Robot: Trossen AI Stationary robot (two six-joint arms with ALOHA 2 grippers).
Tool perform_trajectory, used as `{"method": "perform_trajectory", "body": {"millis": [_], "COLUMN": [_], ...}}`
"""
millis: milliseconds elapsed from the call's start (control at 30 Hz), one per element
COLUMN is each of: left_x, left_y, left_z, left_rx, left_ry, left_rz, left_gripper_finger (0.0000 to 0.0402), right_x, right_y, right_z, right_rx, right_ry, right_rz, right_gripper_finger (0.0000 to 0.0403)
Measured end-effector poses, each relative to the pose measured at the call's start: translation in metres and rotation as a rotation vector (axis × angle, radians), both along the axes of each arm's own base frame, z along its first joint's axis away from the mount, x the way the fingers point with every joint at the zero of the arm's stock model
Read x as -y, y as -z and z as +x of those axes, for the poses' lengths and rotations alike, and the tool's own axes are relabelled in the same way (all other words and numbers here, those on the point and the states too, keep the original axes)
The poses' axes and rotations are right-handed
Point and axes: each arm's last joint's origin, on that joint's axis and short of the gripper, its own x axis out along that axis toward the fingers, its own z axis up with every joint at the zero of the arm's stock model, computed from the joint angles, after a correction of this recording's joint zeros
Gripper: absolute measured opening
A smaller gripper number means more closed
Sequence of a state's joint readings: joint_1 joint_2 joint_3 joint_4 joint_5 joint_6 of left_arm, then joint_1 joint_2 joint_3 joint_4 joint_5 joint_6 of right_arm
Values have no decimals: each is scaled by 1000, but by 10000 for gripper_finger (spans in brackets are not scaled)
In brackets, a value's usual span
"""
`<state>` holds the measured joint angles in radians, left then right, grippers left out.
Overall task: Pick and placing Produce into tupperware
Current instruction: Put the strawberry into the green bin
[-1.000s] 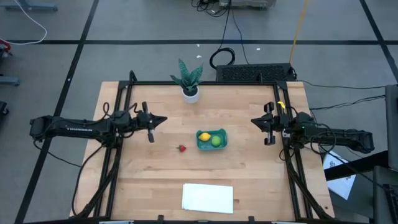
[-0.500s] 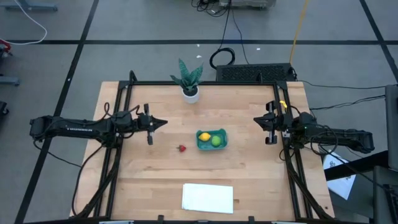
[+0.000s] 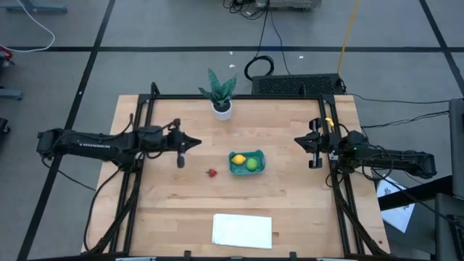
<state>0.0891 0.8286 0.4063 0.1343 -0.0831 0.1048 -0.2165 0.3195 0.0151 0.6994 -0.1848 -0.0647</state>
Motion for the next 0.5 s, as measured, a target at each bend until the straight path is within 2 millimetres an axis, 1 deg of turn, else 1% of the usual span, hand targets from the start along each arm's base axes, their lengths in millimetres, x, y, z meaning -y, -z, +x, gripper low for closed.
{"method": "perform_trajectory", "body": {"millis": [167,233,400,500], "left_x": [0,-1,0,-1], "left_y": [-16,-18,-8,3], "left_z": [17,23,36,40], "left_rx": [-122,-178,-330,-398], "left_ry": [29,27,58,53], "left_rz": [-45,-63,-122,-138], "left_gripper_finger": [24,24,26,41], "right_x": [0,0,0,0], "right_y": [0,0,1,2], "right_z": [0,0,0,1], "right_rx": [-1,-1,-8,-26], "right_ry": [0,-1,-1,-9], "right_rz": [0,1,3,28], "right_gripper_finger": [0,0,0,0]}}
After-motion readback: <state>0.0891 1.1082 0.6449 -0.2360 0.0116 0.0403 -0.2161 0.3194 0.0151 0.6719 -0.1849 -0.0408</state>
